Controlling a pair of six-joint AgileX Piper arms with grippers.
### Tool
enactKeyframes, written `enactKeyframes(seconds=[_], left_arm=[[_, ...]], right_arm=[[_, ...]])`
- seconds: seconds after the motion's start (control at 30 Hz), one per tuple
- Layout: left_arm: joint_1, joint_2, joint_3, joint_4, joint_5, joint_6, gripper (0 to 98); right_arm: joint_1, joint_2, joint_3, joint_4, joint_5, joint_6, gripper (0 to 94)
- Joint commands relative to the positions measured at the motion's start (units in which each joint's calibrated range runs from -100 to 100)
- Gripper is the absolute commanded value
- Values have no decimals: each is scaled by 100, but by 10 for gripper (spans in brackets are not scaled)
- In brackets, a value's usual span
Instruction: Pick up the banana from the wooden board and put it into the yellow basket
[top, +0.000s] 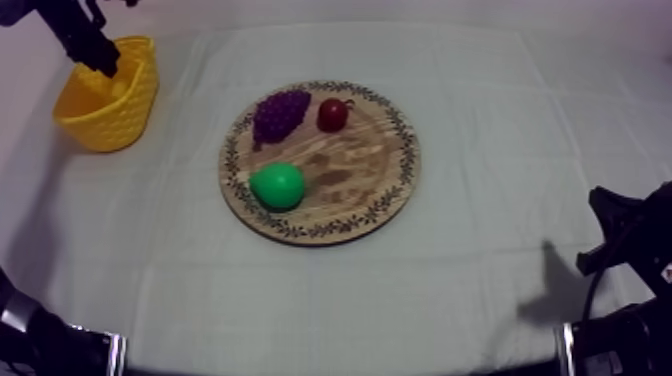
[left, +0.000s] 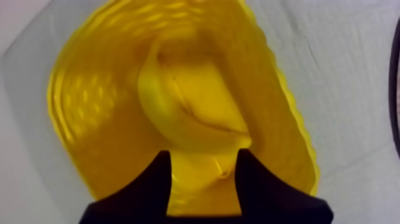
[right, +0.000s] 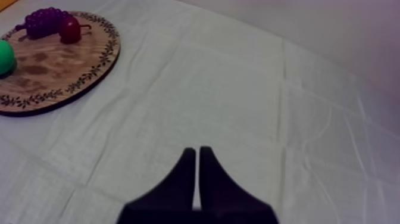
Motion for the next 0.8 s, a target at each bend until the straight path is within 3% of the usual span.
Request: enactKeyframes(seconds=[0.0, 0.27, 0.47, 0.77], left_arm=[[-3, -219, 204, 51, -216, 35, 358], [66, -1369, 1366, 81, -1315, 238, 107], [277, -2740, 2739, -124, -2469, 531, 47], [639, -4935, 4686, -298, -3702, 1201, 6]], right_arm=[[-1, -1, 4, 0, 5, 2, 4], [-1, -1, 4, 0, 5, 2, 4], [-1, -1, 4, 0, 5, 2, 4], [-1, -1, 4, 0, 5, 2, 4]])
